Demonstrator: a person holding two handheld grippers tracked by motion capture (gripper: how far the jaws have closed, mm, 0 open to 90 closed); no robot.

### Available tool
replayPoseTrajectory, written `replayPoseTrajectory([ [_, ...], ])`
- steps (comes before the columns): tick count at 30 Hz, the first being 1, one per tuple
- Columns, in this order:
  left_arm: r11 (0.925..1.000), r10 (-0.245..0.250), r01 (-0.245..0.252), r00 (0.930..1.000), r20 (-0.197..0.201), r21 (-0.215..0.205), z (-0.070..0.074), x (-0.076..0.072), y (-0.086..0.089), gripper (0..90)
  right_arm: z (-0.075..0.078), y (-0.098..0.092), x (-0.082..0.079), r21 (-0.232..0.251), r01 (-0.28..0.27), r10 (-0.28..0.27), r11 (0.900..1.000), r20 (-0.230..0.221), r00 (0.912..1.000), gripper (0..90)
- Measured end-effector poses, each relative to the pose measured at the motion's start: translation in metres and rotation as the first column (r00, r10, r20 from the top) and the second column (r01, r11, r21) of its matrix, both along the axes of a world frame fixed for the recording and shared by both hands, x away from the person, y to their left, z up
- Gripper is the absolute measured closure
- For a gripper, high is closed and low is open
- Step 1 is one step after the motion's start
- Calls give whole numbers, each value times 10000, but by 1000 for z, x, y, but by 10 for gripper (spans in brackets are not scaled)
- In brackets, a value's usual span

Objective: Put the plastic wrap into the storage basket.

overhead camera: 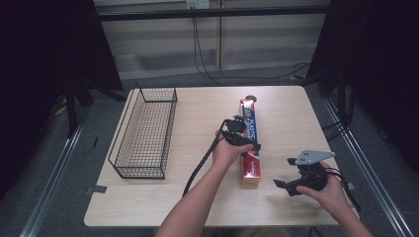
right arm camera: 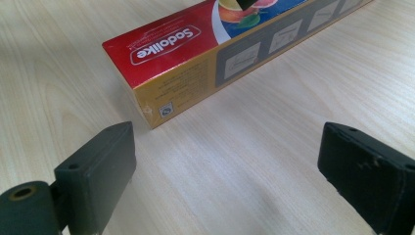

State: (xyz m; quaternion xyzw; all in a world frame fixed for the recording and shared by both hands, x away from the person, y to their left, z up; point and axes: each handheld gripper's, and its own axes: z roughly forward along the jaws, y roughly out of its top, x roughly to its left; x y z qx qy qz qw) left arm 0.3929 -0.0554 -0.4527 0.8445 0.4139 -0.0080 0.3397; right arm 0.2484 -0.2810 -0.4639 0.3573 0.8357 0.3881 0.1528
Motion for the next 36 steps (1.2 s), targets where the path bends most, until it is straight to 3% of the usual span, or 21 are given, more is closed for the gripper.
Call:
replayPoseTrajectory([
  [2,9999,145,-145,9999,18,64,-2,0,-2,54,0,0,0,7,-14,14,10000,10,10000,70],
  [3,9998,-14,13,10000,28,206,-2,0,-2,54,0,0,0,21,-47,47,10000,30,10000,70],
  [7,9998,197,-197,9998,90,0,-3,0,-5,66,0,-1,0,27,-84,84,10000,38,10000,71],
  [9,9998,27,-26,10000,-78,195,-5,1,-5,66,0,-1,0,36,-80,80,10000,9,10000,71],
  [16,9995,105,-99,9997,-216,292,-12,2,-9,67,-1,-2,0,18,-148,148,9999,-51,9999,71],
  [23,9987,326,-316,9992,-238,394,-18,2,-15,74,-2,-1,0,45,-241,242,9997,-92,9997,72],
  [24,9984,533,-527,9982,-265,213,-20,0,-18,93,-1,-1,0,25,-211,211,9998,-89,9997,73],
  [25,9989,290,-281,9993,-244,373,-19,1,-16,102,-1,-2,0,36,-204,205,9998,-64,9998,73],
  [27,9988,320,-311,9992,-256,369,-19,1,-17,123,-1,-2,0,56,-192,192,9998,-45,9998,74],
  [34,9974,640,-614,9952,-736,371,-16,2,-12,193,0,-5,0,171,-196,197,9997,-81,9998,76],
  [36,9956,591,-514,9934,-980,790,-11,4,-5,220,-1,-5,0,259,-238,240,9994,-93,9997,79],
])
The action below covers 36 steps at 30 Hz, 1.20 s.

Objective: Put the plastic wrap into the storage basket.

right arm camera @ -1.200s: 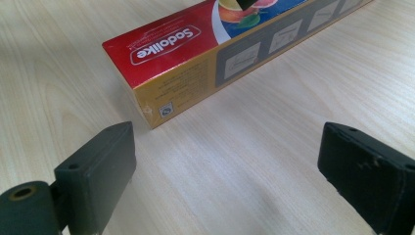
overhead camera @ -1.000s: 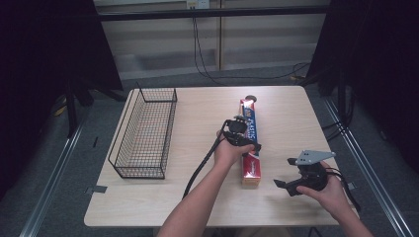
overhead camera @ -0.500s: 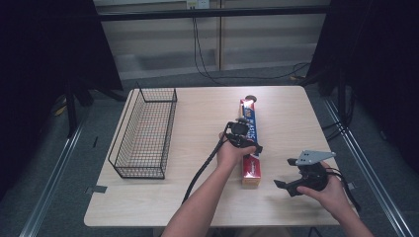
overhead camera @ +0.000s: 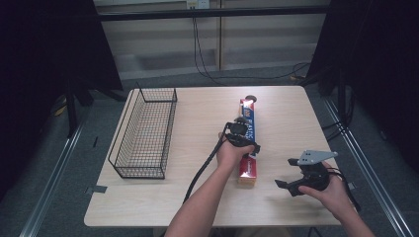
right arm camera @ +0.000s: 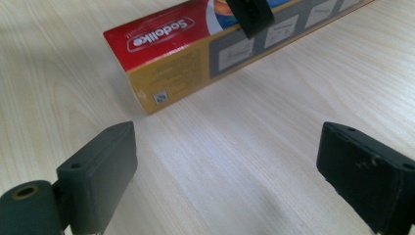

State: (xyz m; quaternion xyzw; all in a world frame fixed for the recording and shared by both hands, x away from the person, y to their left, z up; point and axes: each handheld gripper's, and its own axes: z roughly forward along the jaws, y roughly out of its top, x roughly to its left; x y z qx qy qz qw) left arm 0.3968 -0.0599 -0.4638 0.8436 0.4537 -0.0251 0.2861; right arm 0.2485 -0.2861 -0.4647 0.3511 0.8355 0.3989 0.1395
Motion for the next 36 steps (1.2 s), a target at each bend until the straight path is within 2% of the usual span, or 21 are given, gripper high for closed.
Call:
replayPoseTrajectory([
  [2,9999,158,-158,9999,-56,54,1,0,2,233,0,0,0,-42,-10,10,10000,12,10000,79],
  [4,9996,282,-279,9992,-268,105,3,1,13,278,0,0,0,-10,-15,15,10000,-1,10000,79],
  [9,9984,389,-379,9989,-242,418,8,-1,28,343,1,-1,1,37,-75,75,10000,8,10000,80],
  [11,9969,345,-337,9994,-101,710,11,-5,35,374,1,0,1,65,-75,75,10000,-17,10000,80],
  [12,9952,167,-167,9999,9,960,13,-7,41,390,1,0,1,79,-17,18,10000,-12,10000,80],
  [16,9951,-1,-1,10000,23,990,15,-12,52,399,1,1,2,101,10,-10,9999,-5,10000,80],
  [17,9944,-227,225,9997,2,1033,15,-17,61,399,1,1,1,159,21,-21,9999,4,10000,80],
  [23,9927,-332,339,9994,-81,1161,17,-25,78,379,2,5,3,87,-47,47,10000,30,10000,80],
  [25,9919,-378,384,9993,-75,1210,16,-25,79,362,1,6,3,86,-99,99,9999,34,9999,79],
  [27,9964,-120,117,9999,26,841,15,-22,77,339,1,8,4,46,-209,209,9998,-29,9998,80],
  [28,9968,-67,68,10000,-14,793,15,-21,74,291,0,9,4,-57,-220,220,9997,30,9998,80],
  [34,9929,-128,102,9997,215,1184,10,-7,59,250,-1,9,3,-54,-289,289,9996,-1,9996,79],
  [36,9930,0,-26,9998,222,1181,8,-3,53,254,-1,8,3,-46,-282,282,9996,13,9996,80],
])
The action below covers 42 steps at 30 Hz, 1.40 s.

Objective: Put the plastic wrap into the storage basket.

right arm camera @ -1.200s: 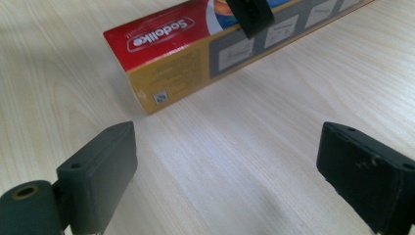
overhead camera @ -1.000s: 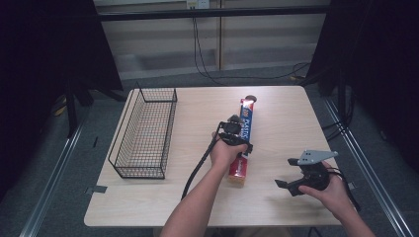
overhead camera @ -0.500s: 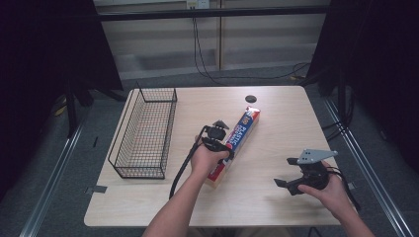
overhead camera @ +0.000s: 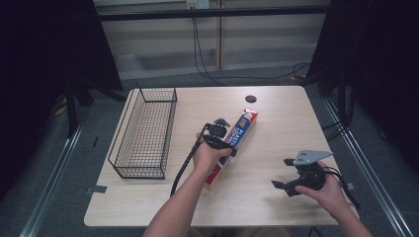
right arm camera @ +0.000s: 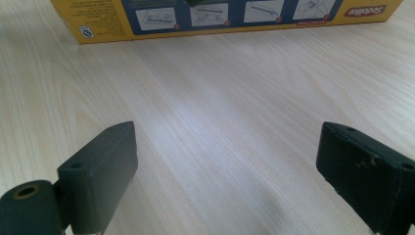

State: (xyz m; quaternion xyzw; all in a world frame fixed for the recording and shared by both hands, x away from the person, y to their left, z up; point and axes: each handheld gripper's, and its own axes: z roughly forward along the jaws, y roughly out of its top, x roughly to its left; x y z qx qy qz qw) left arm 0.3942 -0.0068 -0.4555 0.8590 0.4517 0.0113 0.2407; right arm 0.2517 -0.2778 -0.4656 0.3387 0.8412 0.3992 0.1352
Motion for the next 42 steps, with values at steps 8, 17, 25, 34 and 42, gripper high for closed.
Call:
replayPoseTrajectory([
  [8,9996,-181,172,9991,382,217,3,14,-16,381,1,-3,0,52,137,-137,9999,37,9999,80],
  [17,9975,-197,198,9998,-22,671,20,14,-2,430,2,-8,0,199,159,-160,9997,9,9999,82],
  [25,9949,194,-178,9997,-150,991,36,12,20,431,3,-9,-1,283,280,-282,9992,82,9996,82],
  [34,9930,275,-245,9993,-249,1156,39,8,31,434,3,-9,0,319,255,-258,9992,72,9996,82],
  [42,9927,424,-399,9989,-196,1134,58,7,45,437,4,-10,-1,393,295,-301,9988,139,9995,80],
])
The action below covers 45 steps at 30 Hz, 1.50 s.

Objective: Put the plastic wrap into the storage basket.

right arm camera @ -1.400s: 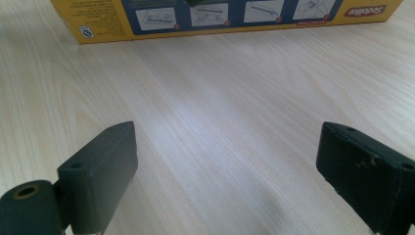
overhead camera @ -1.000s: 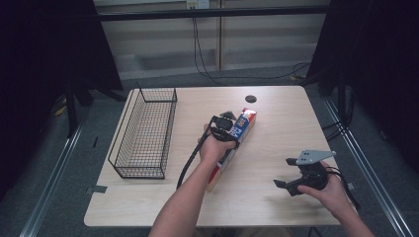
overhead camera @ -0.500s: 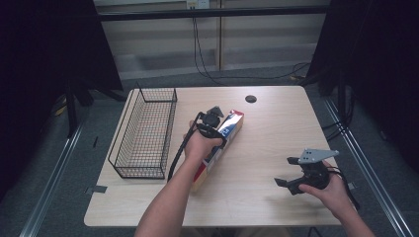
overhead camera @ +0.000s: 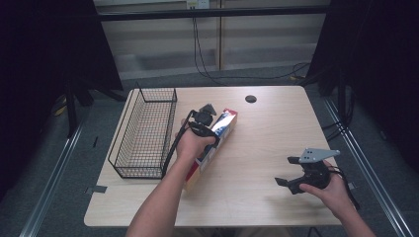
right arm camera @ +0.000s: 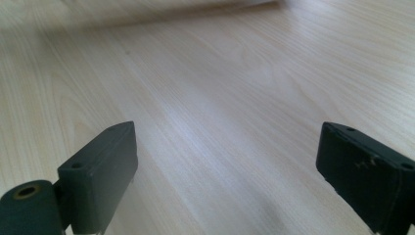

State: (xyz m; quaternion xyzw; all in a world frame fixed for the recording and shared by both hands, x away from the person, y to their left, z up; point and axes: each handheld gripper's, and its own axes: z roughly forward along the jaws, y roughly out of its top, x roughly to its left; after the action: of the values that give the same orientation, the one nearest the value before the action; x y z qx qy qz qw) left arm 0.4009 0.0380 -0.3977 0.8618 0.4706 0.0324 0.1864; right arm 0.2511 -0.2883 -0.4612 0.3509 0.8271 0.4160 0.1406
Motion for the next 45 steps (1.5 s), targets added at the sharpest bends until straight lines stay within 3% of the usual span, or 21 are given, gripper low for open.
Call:
replayPoseTrajectory([
  [18,9991,370,-368,9993,-104,189,32,-2,23,436,2,3,0,42,-75,75,10000,53,10000,74],
  [45,9951,963,-964,9953,21,199,53,0,45,436,1,1,0,265,-44,48,9996,-140,9999,17],
])
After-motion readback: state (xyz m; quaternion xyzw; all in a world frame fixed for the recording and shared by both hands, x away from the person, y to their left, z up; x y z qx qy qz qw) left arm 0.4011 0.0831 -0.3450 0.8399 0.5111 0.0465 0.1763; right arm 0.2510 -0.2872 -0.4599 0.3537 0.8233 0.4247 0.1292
